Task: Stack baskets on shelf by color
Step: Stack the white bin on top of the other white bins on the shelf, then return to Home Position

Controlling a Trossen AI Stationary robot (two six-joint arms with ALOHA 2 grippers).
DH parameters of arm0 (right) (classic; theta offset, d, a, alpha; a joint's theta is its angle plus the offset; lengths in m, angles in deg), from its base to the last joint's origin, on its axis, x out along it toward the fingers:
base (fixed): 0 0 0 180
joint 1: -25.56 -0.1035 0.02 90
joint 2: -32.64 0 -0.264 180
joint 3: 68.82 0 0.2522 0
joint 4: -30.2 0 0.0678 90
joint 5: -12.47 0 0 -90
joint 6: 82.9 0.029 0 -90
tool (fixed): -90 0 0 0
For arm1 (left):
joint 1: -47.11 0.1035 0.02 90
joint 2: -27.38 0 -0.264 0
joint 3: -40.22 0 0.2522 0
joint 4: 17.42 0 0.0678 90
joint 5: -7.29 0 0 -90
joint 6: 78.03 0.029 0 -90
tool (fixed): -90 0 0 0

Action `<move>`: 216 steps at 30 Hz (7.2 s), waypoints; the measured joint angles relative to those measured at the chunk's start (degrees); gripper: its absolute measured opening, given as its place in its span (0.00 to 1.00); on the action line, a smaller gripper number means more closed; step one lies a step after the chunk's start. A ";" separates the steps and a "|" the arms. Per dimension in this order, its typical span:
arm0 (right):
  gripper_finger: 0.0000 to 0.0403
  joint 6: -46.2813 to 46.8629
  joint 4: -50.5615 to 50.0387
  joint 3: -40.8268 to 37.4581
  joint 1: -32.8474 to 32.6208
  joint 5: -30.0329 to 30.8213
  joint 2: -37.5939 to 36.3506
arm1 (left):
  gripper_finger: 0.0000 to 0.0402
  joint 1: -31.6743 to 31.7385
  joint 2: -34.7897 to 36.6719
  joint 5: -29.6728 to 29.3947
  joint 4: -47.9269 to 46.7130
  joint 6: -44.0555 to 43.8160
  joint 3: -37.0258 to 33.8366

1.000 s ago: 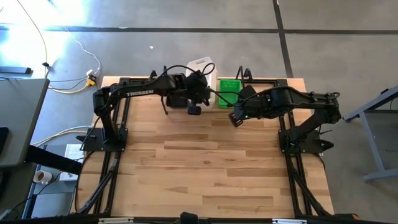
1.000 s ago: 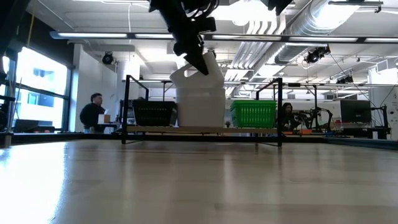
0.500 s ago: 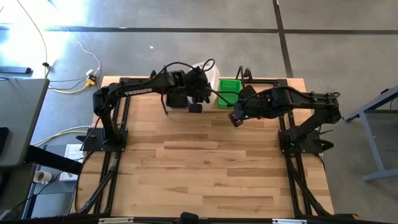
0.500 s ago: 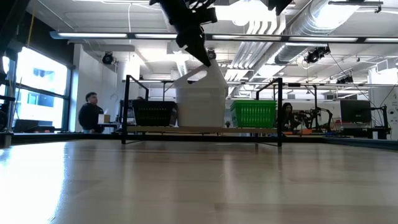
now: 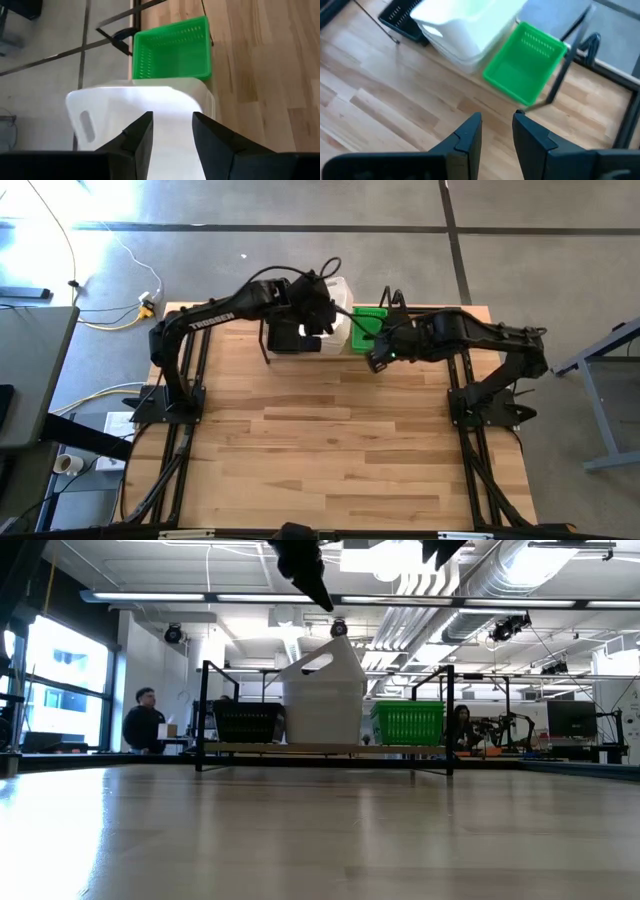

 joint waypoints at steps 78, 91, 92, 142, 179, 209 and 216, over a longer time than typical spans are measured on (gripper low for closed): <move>0.41 -11.71 29.05 0.04 31.41 -23.07 20.89 | 0.32 6.40 33.64 2.63 4.94 -22.06 -39.70; 0.15 -10.87 28.66 0.04 31.94 -21.02 21.16 | 0.32 6.40 33.62 3.44 5.15 -20.44 -39.70; 0.13 -10.88 28.64 0.04 32.05 -20.91 21.16 | 0.32 6.40 33.62 3.44 5.14 -20.43 -39.70; 0.00 4.69 26.18 0.04 28.94 -12.74 22.70 | 0.32 6.40 33.59 3.18 5.11 -19.54 -39.70; 0.26 -8.40 25.86 0.04 28.02 -12.69 19.89 | 0.32 6.40 35.56 3.51 4.94 -19.89 -39.70; 0.26 -23.51 21.67 0.04 21.03 -10.27 14.36 | 0.32 6.32 86.23 6.18 37.14 -39.52 -84.60; 0.26 -24.71 22.27 0.04 21.03 -9.52 10.38 | 0.32 6.29 93.12 6.77 43.76 -41.64 -94.03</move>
